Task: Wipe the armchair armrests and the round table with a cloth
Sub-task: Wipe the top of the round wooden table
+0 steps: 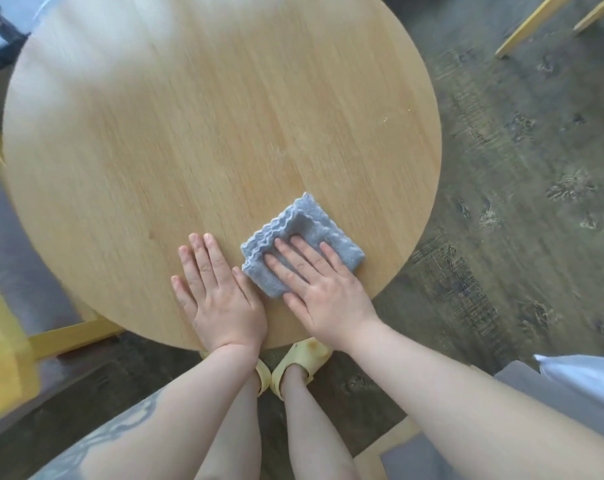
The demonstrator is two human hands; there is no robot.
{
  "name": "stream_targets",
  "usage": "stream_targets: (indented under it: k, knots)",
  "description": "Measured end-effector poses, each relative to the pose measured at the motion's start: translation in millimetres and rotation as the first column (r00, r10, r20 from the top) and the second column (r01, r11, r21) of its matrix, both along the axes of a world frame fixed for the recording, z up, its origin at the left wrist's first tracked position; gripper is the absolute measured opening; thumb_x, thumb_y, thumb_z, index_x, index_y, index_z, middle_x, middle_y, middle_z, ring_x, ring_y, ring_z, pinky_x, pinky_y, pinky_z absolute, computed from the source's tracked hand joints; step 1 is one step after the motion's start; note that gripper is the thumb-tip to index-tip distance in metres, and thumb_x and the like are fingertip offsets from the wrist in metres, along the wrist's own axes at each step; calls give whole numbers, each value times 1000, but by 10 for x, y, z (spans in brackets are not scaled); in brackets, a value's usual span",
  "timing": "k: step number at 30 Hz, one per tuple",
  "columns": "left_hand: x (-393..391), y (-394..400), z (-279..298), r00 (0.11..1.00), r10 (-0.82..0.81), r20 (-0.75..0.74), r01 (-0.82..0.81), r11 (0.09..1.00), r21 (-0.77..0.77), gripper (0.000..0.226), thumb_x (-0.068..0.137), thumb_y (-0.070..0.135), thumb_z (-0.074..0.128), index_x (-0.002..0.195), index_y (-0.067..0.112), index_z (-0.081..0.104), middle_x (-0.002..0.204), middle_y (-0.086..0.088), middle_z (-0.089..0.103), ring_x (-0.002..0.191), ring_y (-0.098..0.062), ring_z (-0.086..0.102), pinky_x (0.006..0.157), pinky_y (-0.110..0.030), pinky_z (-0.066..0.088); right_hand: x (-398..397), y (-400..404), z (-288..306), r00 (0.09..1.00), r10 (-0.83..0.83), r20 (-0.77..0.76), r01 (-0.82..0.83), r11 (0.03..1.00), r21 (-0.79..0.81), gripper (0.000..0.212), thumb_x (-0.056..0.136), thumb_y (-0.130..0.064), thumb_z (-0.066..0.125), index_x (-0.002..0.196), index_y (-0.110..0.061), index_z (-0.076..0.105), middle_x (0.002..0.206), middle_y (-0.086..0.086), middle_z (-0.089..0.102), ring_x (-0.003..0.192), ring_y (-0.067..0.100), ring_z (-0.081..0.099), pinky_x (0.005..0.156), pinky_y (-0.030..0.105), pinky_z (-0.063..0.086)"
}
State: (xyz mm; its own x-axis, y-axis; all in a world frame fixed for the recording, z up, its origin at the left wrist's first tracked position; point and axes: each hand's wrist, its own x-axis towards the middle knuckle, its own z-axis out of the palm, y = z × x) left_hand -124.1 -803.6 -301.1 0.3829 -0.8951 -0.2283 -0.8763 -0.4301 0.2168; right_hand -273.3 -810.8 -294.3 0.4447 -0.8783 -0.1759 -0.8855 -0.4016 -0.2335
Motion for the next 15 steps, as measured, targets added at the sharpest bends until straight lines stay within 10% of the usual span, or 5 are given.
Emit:
stream_targets:
  k: [5,12,15]
  knots:
    - [-7,2,20,1000,-12,13,11,999,32,61,95,32,9,152,17,-4,160,3,-9,146,-14,-13,118,-41,-8,-289,94,26,855,-516,-58,516,856,-10,60,98,-37,26,154,-20,13,161,1,7,148,18,2,119,47,8]
    - [-2,-15,-11,999,-1,37,0,1000,21,60,95,32,11,152,16,3,161,1,-1,148,-18,-4,118,-43,-2,-167,162,24,988,151,0,-151,987,52,59,95,-41,36,151,-28,24,159,-5,21,147,16,15,118,41,8]
    - [-8,-7,1,999,-9,35,8,999,40,60,95,31,9,152,17,-3,161,2,-6,147,-16,-10,118,-42,-6,-518,16,15,985,-167,-30,168,985,26,57,98,-39,32,152,-25,23,159,-4,17,148,15,11,118,45,10]
